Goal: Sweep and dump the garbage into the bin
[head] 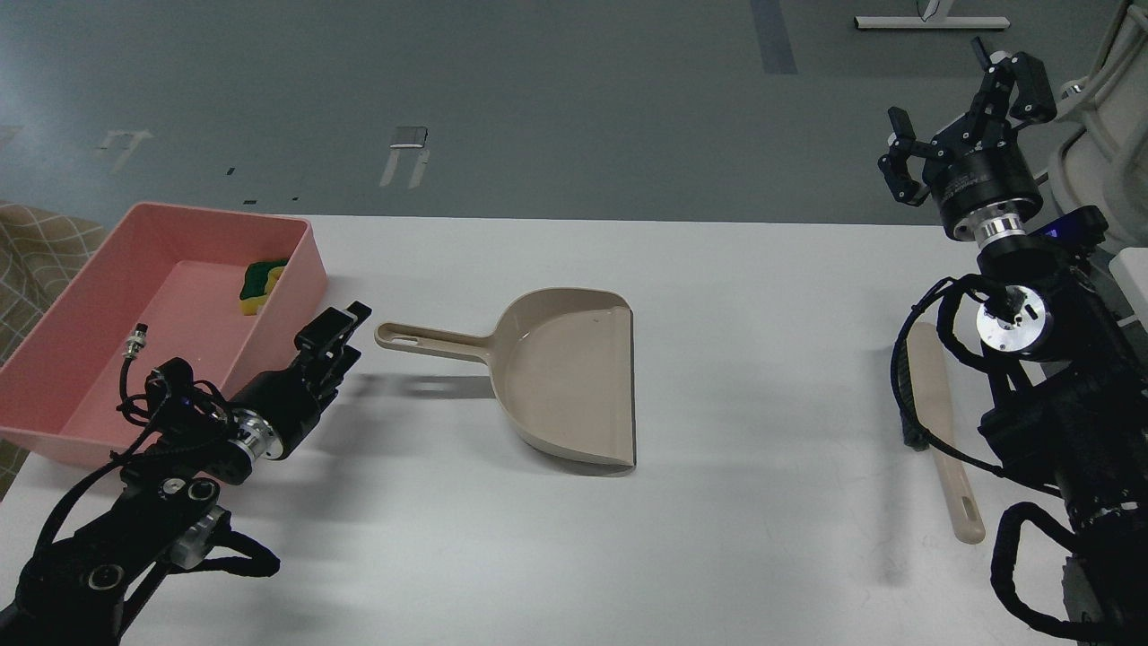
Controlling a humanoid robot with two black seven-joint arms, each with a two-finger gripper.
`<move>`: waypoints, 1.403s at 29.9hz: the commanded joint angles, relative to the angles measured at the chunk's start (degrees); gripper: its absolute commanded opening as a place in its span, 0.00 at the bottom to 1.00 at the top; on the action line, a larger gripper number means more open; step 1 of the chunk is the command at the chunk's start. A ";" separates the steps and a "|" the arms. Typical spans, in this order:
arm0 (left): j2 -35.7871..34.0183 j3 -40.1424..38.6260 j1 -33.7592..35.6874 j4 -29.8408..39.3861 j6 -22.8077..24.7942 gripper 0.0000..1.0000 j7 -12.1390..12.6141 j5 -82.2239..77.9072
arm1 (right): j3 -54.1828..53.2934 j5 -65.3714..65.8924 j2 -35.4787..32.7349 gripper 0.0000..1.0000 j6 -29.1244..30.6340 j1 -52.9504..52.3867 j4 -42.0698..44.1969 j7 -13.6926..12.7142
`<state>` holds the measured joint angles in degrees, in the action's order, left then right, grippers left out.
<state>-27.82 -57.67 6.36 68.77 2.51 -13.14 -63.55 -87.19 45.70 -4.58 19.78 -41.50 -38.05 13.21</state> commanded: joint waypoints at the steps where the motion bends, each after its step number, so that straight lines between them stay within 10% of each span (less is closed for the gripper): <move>1: -0.48 0.02 -0.03 1.98 0.04 0.79 0.14 0.53 | 0.01 0.01 0.00 1.00 0.08 0.02 0.00 0.06; 24: -6.89 -8.42 7.16 9.90 1.35 0.83 1.19 4.48 | 0.18 0.01 -0.26 1.00 0.43 -0.16 -0.36 0.06; 42: 5.04 -8.42 29.74 -10.30 1.01 0.83 1.89 14.41 | 5.36 0.09 0.44 1.00 0.00 -14.82 3.76 -0.38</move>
<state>-26.07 -65.84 32.91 62.71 3.84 -11.66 -49.77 -83.62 45.79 -4.67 20.08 -53.25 -36.61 12.83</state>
